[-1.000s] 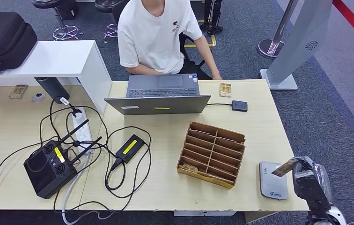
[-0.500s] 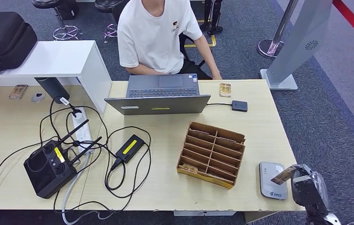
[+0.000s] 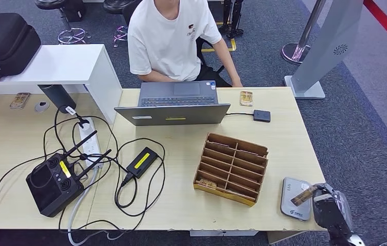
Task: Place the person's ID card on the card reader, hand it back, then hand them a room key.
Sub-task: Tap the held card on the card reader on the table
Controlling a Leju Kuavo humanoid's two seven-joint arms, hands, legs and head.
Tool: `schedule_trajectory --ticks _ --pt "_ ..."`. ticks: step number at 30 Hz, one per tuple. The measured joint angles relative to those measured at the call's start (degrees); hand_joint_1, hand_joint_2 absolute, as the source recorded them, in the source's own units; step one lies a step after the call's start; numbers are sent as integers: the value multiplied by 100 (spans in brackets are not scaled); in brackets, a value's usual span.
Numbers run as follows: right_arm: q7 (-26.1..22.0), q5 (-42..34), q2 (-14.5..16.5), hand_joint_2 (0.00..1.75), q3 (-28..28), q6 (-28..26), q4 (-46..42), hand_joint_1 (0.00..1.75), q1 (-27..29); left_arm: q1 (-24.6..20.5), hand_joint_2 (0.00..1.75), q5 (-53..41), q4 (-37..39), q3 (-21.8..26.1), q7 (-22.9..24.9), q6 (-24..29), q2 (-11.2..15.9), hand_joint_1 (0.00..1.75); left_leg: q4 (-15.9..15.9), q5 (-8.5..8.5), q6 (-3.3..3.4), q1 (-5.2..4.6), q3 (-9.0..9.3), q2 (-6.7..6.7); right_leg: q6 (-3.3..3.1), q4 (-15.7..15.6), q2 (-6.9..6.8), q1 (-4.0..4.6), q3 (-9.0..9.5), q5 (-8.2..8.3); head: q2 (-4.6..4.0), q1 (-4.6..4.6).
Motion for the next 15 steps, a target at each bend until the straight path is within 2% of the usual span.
schedule_trajectory --ticks 8,15 --pt "58 -171 -85 175 2 -35 -356 175 -76 4 175 6 0 -7 -18 -3 3 0 0 0 0 -1 -1 0 0 0 0 -1 1 1 0 0" --pt "375 -512 -484 175 62 106 -993 175 -401 3 175 -2 0 -24 -16 -5 13 0 2 1 1 -2 -1 2 2 1 2 -2 2 6 0 0"
